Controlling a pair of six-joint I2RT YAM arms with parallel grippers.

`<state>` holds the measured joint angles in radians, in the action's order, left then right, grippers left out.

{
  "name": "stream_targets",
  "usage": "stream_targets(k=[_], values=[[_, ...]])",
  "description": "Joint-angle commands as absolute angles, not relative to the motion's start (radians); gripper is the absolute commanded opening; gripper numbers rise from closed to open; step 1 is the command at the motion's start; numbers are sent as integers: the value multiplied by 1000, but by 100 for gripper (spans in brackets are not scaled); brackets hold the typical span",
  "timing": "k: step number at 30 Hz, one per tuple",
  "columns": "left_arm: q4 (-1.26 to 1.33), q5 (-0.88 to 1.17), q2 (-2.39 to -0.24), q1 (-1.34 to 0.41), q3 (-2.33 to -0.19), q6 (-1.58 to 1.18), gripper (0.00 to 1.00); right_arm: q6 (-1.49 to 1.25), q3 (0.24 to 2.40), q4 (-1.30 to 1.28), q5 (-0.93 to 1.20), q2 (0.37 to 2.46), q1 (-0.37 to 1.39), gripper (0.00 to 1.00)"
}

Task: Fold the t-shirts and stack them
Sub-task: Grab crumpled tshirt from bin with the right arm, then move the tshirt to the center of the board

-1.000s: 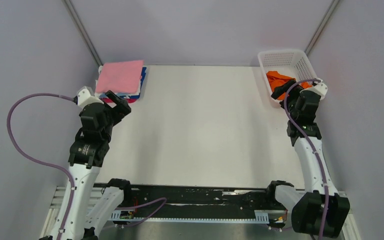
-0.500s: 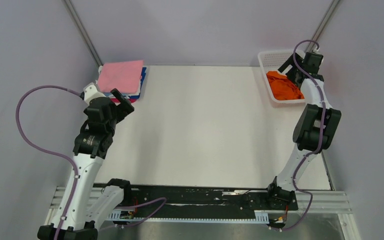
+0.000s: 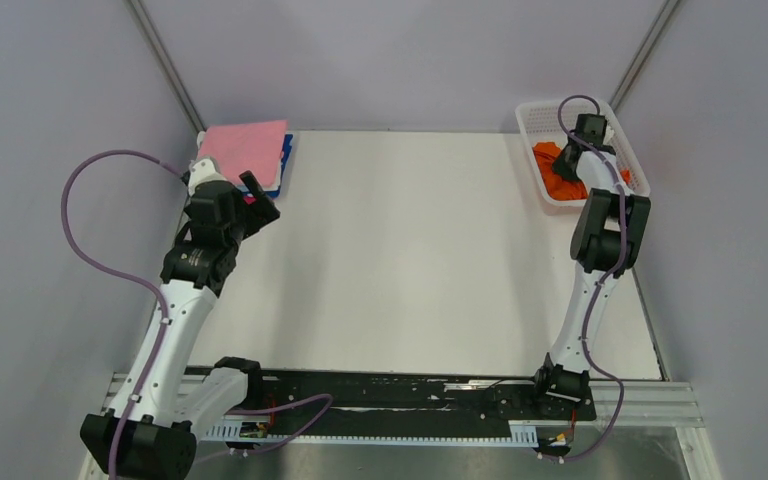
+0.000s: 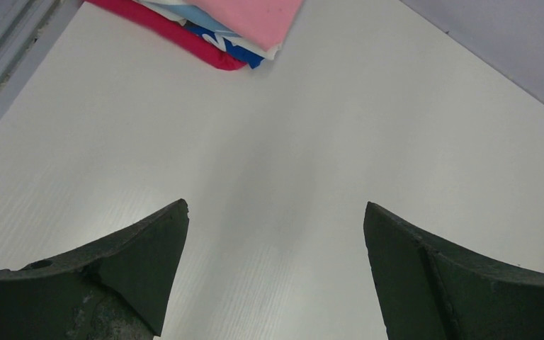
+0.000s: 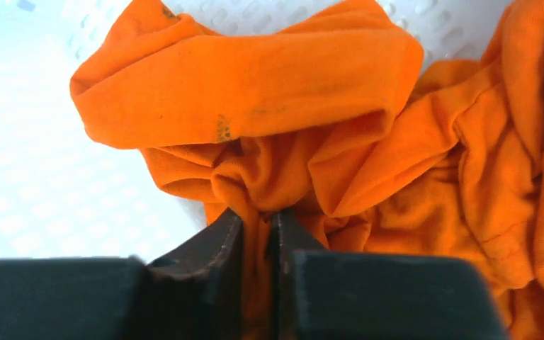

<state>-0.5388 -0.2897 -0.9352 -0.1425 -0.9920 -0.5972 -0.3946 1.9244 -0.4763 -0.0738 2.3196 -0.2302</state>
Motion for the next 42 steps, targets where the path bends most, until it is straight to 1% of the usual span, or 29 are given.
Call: stream_targets(k=[1,2,5,7,10,14,19,20,23,27,29,33,35,37,39,42], values=[[-527,-260,-940,-140,-1022,-585,100,-364,2003,-494,-179,2321,-222,4],[-534,-253,-934,-140,-1023,-589,100,-353,2016,-495,-185,2300,-222,0],[-538,-233,-916,-140,-1016,-595,100,-307,2030,-465,-182,2196,-222,0],[-537,-218,-898,-140,-999,-596,100,-271,2018,-434,-116,2084,-222,0],[-528,-207,-871,-140,-973,-597,100,-222,1974,-382,76,1932,-222,0],[-536,-196,-843,-140,-943,-599,100,-234,1914,-322,317,1753,-216,0],[-534,-179,-802,-139,-906,-595,100,-332,1833,-160,764,1604,-169,0],[-536,-178,-798,-139,-903,-593,100,-343,1828,-137,791,1584,-142,0],[-549,-188,-783,-140,-896,-587,100,-301,1856,-142,794,1550,-27,0],[-578,-224,-768,-140,-892,-587,100,-325,1927,-133,890,1563,112,0],[-589,-239,-760,-140,-888,-597,100,-318,1948,-132,894,1572,176,0],[-598,-237,-748,-140,-876,-609,100,-325,1919,-122,882,1584,257,0],[-600,-232,-746,-140,-870,-618,100,-356,1853,-107,855,1581,261,0],[-600,-229,-747,-140,-863,-625,100,-380,1739,-98,780,1558,259,0],[-598,-226,-754,-140,-856,-632,100,-409,1573,-87,706,1528,250,0],[-595,-199,-781,-140,-842,-643,100,-478,1289,-65,645,1487,209,7]])
